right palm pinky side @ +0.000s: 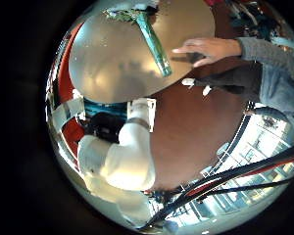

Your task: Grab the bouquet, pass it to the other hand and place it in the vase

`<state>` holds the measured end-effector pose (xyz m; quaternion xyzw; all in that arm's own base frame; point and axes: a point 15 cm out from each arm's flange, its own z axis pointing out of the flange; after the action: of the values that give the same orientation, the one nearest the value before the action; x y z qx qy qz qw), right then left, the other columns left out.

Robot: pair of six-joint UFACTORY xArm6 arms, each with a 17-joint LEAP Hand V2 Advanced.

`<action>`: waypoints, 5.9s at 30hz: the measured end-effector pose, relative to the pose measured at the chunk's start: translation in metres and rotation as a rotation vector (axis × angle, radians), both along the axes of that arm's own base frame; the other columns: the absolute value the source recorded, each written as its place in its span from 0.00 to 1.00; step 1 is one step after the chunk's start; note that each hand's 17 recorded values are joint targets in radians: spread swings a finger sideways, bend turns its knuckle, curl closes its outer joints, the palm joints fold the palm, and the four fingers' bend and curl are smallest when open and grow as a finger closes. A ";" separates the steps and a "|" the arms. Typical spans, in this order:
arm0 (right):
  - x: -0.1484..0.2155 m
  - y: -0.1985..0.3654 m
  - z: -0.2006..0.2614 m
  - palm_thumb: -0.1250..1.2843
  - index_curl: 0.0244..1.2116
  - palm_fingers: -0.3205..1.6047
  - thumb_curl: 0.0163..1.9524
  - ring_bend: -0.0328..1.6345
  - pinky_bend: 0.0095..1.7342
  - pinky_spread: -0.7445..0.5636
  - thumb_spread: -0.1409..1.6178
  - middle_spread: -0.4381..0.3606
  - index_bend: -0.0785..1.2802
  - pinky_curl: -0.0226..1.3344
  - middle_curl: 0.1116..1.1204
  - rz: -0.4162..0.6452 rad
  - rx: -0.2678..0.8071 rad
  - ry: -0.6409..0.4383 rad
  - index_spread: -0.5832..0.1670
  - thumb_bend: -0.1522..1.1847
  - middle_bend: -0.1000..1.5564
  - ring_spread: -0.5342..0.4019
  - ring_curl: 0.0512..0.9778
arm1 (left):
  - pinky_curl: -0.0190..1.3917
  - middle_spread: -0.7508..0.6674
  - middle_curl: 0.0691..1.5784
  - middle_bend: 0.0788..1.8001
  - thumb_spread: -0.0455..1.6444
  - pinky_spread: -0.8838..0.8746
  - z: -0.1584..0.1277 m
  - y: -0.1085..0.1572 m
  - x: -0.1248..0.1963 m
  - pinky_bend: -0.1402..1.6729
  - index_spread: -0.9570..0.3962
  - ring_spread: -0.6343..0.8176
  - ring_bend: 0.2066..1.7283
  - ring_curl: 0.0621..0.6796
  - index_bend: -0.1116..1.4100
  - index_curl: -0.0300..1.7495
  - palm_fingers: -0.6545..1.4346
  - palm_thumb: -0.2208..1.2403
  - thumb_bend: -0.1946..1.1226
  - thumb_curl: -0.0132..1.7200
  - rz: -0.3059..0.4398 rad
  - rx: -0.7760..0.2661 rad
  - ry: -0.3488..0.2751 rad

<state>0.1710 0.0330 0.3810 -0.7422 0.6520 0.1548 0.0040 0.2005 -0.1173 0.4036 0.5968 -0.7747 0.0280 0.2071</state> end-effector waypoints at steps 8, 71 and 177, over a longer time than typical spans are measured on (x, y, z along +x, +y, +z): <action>0.006 -0.003 0.001 0.50 0.27 0.35 0.18 0.31 0.28 0.86 0.81 0.37 0.19 0.09 0.25 -0.007 0.000 -0.005 0.26 0.10 0.23 0.69 0.11 | 0.15 0.78 0.19 0.07 0.70 0.79 0.001 0.000 0.001 0.17 0.70 0.80 0.12 0.20 0.35 0.30 0.41 0.44 0.13 0.20 0.001 -0.005 -0.003; 0.137 -0.117 -0.219 0.52 0.27 0.35 0.21 0.51 0.31 0.73 0.68 0.45 0.19 0.11 0.37 -0.426 -0.034 0.168 0.47 0.10 0.34 0.44 0.25 | 0.17 0.81 0.17 0.06 0.70 0.80 -0.042 0.028 0.016 0.17 0.72 0.82 0.11 0.24 0.32 0.28 0.39 0.39 0.13 0.20 -0.276 0.075 0.070; 0.111 0.117 0.089 0.89 0.75 0.75 0.62 0.91 0.72 0.42 0.57 0.38 0.93 0.68 0.70 0.029 1.188 -0.265 0.47 0.11 0.90 0.37 0.71 | 0.23 0.84 0.19 0.09 0.57 0.80 0.137 -0.069 0.132 0.20 0.86 0.82 0.20 0.26 0.17 0.20 0.39 0.35 0.13 0.20 -0.146 -1.269 0.091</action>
<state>0.2822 0.1502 0.4696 -0.6350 0.4378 0.3985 0.4962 0.3324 -0.1866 0.5407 0.3047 -0.6364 0.4417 0.5541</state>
